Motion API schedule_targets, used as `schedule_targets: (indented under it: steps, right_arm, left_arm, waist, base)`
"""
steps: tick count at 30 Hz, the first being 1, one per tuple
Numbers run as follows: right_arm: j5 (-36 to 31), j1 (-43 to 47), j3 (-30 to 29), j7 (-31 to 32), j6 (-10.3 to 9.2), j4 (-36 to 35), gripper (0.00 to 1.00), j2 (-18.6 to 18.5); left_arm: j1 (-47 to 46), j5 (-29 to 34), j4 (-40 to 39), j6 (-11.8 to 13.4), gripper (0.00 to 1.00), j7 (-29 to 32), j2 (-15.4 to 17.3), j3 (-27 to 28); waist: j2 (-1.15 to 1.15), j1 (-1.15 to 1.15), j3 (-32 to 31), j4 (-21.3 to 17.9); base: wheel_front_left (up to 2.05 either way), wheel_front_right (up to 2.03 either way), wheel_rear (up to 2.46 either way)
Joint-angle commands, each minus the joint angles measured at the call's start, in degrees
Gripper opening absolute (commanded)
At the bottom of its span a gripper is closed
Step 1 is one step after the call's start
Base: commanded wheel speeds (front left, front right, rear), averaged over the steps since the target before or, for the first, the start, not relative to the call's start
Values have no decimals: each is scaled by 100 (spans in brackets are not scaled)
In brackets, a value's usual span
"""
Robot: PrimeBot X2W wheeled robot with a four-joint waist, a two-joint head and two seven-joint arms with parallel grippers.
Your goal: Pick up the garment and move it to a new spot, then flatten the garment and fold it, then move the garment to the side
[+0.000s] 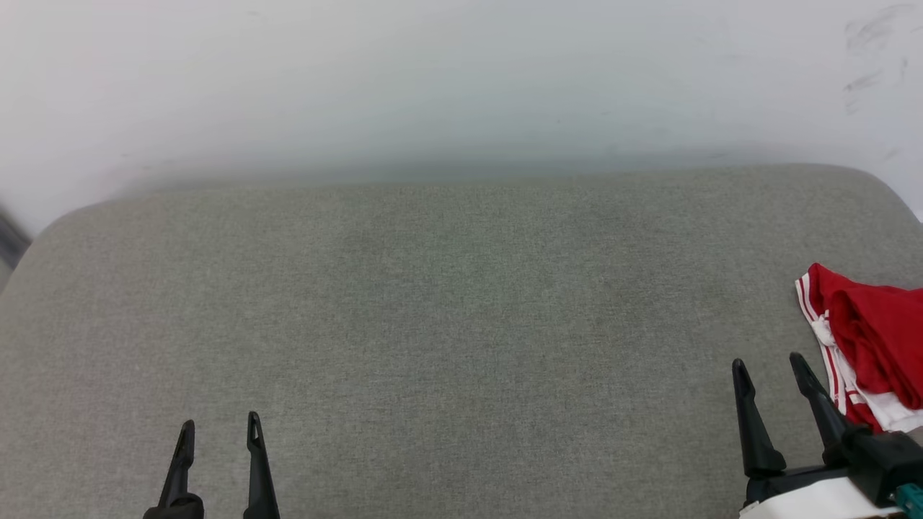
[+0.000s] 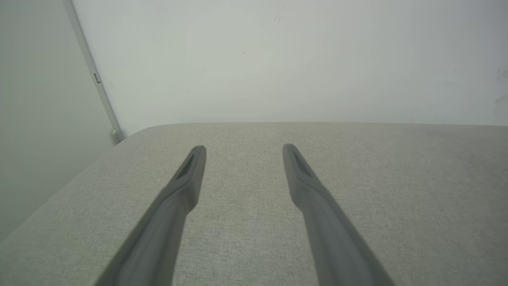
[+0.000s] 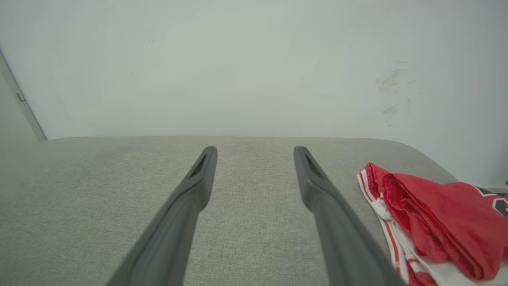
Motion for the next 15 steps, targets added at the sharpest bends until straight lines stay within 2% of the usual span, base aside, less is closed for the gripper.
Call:
schedule_targets:
  steps: [1,13,14,15]
  right_arm:
    - [-48,146,4,-9,-4,-90,100,78]
    - [-61,359,-35,-8,-4,-235,100,218]
    - [-44,278,-36,0,0,-192,0,184]
    - [-43,282,-32,1,1,-142,0,184]
  left_arm:
    - [98,-1,21,-50,100,-13,-8,36]
    - [133,-80,90,-192,100,-13,-13,115]
    - [98,-82,105,-191,0,0,-4,106]
    - [100,-87,159,-188,0,2,-8,102]
  waist:
    - [0,1,-48,-22]
    - [0,1,-145,-51]
    - [0,1,-147,-51]
    - [0,1,-147,-51]
  base:
    - [0,0,0]
    - [0,0,0]
    - [0,0,0]
    - [0,0,0]
